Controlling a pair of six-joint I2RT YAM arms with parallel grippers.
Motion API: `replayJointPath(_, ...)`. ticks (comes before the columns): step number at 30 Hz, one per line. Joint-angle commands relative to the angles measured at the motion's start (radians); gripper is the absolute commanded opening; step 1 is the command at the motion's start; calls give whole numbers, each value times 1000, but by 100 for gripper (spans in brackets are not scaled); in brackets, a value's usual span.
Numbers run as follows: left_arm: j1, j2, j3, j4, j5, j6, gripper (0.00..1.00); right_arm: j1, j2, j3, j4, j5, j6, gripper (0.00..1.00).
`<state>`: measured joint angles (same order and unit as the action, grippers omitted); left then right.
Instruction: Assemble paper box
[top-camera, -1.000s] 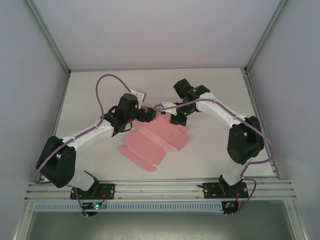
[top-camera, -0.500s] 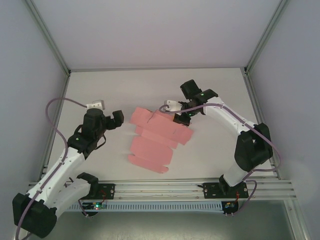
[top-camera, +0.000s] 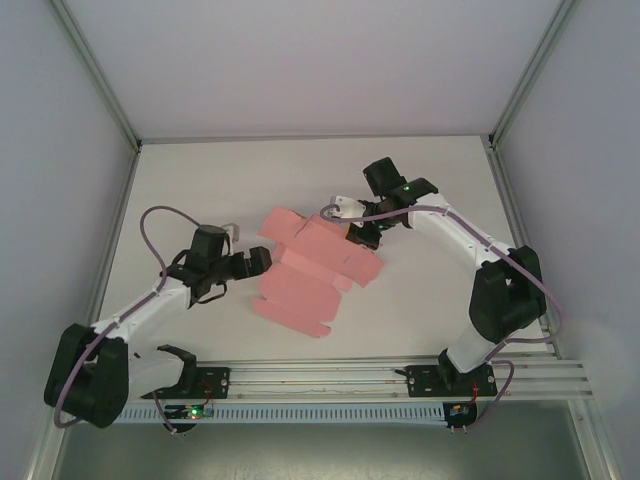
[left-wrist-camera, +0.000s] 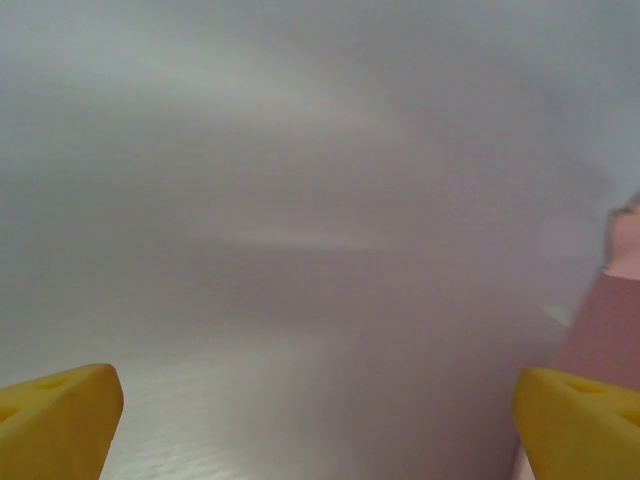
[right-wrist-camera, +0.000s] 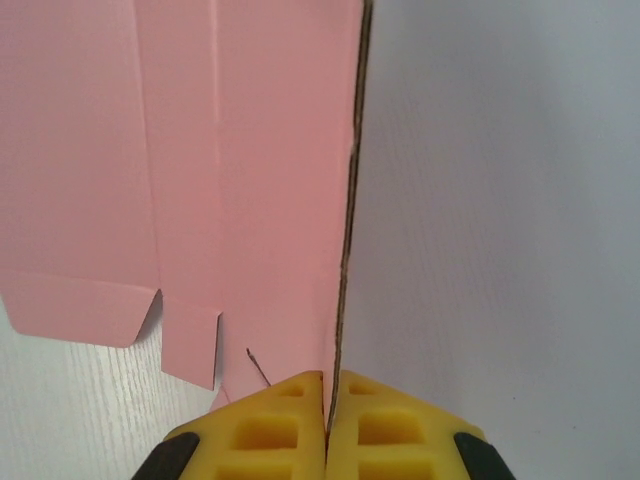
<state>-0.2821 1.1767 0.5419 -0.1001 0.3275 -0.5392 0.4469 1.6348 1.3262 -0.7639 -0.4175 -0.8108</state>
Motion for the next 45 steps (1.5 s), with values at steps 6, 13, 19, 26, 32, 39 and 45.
replayJointPath(6,-63,77,45,186,100,90,100,1,-6,-23,23,-50,26,0)
replayJointPath(13,-145,192,82,195,-52,96,100,32,-11,-49,60,-40,27,0)
replayJointPath(19,-148,180,73,167,-137,71,100,64,-18,-63,136,146,70,0)
replayJointPath(26,-138,-11,89,-61,-333,48,100,151,-25,-71,245,535,16,0)
replayJointPath(32,-75,-126,94,-155,-467,31,100,210,-53,-136,444,749,-100,0)
replayJointPath(39,116,-64,111,-103,-463,-68,100,285,-77,-282,697,825,-294,0)
replayJointPath(45,207,114,188,22,-402,-34,100,315,-63,-373,864,861,-329,0)
